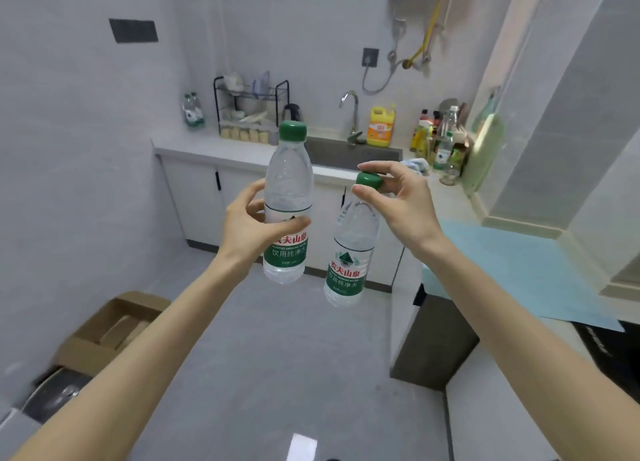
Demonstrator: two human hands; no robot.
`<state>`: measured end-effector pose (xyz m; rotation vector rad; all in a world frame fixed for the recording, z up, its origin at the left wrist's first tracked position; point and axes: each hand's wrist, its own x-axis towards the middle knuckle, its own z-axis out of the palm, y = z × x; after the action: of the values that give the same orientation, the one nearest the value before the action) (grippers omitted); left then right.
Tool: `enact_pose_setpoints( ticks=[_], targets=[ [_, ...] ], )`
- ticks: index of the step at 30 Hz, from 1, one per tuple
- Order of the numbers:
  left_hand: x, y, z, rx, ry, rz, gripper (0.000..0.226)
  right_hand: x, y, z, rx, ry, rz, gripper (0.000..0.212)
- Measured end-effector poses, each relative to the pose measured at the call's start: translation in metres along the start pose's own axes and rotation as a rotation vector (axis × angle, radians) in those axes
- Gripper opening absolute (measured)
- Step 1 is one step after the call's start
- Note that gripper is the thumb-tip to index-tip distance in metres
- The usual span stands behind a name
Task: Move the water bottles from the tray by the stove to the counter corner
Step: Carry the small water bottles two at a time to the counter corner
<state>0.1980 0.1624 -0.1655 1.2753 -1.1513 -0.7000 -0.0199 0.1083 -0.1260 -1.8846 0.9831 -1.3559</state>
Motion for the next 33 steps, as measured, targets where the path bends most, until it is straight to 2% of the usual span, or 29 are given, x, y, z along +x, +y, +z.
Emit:
enact_pose_setpoints(
  ticks=[12,17,21,25,33],
  targets=[
    [0.152,-0.052,-0.069,0.081,0.267,-0.018,0.073,0.175,0.060,0.132,0.121,-0.206,-0.094,0.033],
    [0.222,-0.068,-0.096,0.105,0.362,-0.037,0.088,0.255,0.084,0.186,0.167,-0.278,-0.119,0.031],
    [0.271,-0.084,-0.121,0.119,0.413,-0.057,0.094,0.306,0.098,0.229,0.187,-0.307,-0.125,0.032],
    [0.316,-0.103,-0.143,0.102,0.436,-0.065,0.084,0.347,0.113,0.270,0.189,-0.337,-0.123,0.032],
    [0.433,-0.160,-0.202,0.096,0.431,-0.084,0.077,0.437,0.152,0.362,0.183,-0.350,-0.106,0.033]
  ],
)
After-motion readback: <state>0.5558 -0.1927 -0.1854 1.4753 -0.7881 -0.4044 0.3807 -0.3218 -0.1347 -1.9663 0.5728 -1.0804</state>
